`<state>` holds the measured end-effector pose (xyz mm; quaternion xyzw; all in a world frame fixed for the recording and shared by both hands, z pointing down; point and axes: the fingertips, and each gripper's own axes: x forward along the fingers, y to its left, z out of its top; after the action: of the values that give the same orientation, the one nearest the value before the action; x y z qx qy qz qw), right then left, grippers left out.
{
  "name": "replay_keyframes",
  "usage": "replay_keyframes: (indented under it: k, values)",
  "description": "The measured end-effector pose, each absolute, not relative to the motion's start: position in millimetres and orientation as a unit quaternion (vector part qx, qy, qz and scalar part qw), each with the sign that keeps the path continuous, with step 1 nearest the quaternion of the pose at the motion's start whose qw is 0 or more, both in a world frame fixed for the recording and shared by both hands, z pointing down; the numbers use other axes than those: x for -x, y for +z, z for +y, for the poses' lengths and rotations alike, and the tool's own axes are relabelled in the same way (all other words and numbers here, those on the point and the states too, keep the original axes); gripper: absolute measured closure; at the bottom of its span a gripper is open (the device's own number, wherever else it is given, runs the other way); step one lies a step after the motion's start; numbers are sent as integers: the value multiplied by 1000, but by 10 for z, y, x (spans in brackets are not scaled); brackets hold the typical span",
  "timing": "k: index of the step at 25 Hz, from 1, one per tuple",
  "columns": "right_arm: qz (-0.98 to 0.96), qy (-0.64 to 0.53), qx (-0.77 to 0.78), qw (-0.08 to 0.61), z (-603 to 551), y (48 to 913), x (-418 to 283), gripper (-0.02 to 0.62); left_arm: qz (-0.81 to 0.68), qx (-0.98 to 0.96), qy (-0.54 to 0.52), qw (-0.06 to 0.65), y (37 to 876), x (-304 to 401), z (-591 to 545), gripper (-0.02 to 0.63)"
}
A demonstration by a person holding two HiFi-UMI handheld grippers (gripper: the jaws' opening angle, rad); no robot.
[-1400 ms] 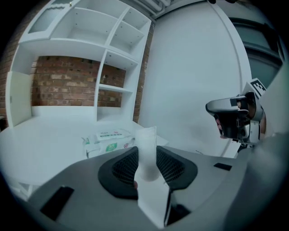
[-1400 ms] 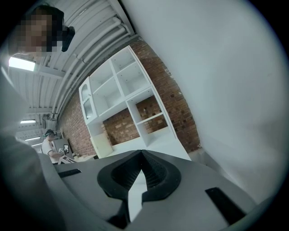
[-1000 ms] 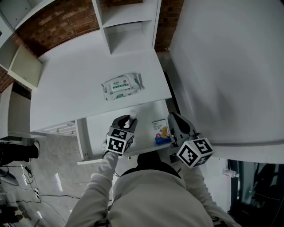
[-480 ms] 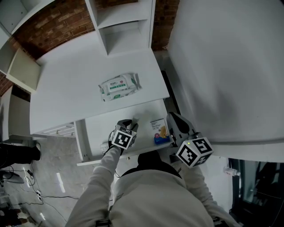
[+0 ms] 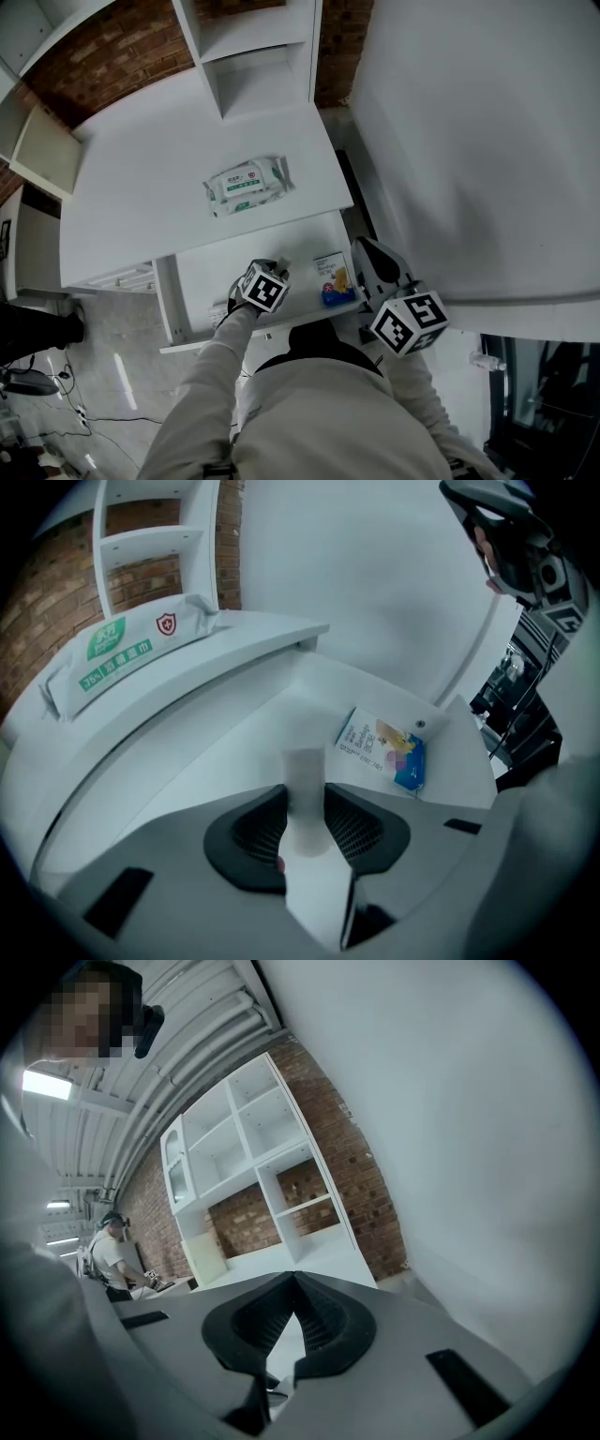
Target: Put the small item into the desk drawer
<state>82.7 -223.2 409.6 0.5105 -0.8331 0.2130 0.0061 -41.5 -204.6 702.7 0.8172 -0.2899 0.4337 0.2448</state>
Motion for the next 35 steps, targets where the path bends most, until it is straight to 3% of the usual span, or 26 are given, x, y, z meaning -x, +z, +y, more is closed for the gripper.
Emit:
replay_keyframes:
  k: [25, 30, 35]
  values:
    - [-831, 230, -506, 0, -2295, 4107, -892, 568, -258, -779, 507, 263, 7485, 448, -1953, 461]
    - [-834, 233, -501, 1, -2318, 4138, -868, 568, -275, -797, 467, 267, 7233, 393, -2043, 416]
    - [-837, 235, -494, -9, -2333, 4122, -804, 568, -326, -829, 395, 225, 6596, 395, -2278, 417]
